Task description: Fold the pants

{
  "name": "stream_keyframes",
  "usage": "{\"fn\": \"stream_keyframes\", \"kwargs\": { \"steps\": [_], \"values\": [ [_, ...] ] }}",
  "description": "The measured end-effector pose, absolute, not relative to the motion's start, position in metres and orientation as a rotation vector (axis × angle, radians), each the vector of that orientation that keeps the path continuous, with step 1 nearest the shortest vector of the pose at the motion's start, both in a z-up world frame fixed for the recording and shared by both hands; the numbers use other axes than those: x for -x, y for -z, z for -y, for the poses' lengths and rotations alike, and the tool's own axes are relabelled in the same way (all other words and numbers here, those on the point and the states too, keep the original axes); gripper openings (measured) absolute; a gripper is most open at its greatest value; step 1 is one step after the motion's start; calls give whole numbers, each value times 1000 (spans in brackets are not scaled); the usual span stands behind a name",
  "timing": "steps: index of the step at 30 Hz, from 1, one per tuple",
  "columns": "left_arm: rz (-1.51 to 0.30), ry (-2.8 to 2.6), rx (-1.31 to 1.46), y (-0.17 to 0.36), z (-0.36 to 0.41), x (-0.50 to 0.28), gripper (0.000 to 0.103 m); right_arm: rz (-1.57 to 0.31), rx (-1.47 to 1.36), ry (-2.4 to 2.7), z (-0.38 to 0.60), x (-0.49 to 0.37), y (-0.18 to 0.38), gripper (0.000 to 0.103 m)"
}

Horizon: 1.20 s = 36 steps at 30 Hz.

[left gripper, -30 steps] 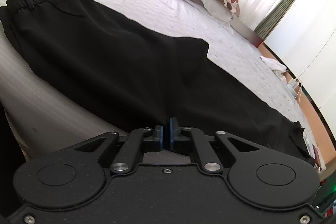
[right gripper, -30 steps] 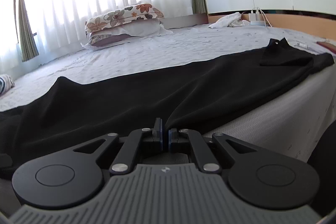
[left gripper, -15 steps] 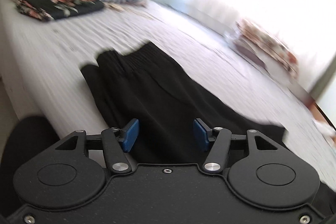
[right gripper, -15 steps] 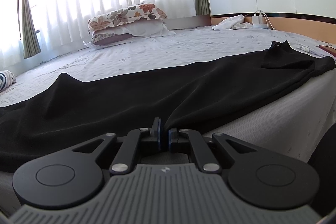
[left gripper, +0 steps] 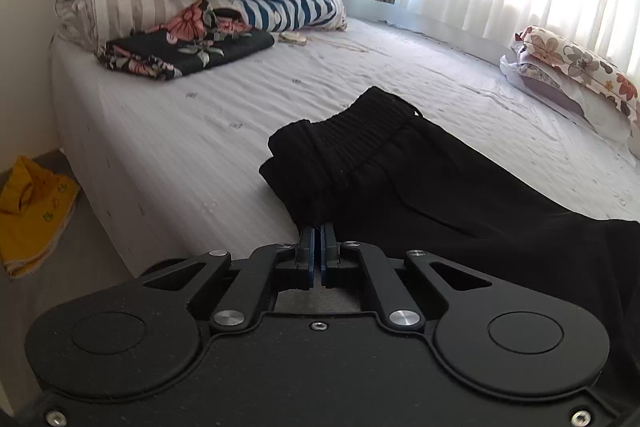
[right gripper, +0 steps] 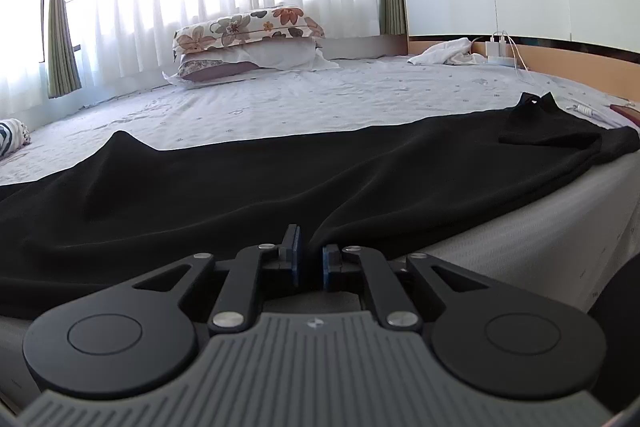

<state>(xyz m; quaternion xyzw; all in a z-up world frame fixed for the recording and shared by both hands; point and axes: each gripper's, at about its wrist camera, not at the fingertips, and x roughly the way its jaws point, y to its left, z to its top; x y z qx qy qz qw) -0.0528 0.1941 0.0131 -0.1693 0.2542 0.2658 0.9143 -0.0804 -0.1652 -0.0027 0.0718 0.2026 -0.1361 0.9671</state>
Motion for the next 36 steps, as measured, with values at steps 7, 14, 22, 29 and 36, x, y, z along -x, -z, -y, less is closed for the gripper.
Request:
{"fn": "stream_keyframes", "kwargs": {
  "steps": [7,14,22,29,36],
  "values": [
    [-539,-557,313,-10,-193,50,5,-420,-170,401,219,71,-1,27],
    [-554,-589,286,-9,-190,43,6,-442,-133,643,323,56,1,27],
    [-555,-624,286,-9,-186,39,7,-466,-89,885,426,47,1,36],
    [-561,-638,263,-8,-183,36,8,-438,-141,1013,469,55,1,39],
    [-564,-646,260,-8,-182,35,8,-371,-212,1098,486,66,0,30]
  ]
}}
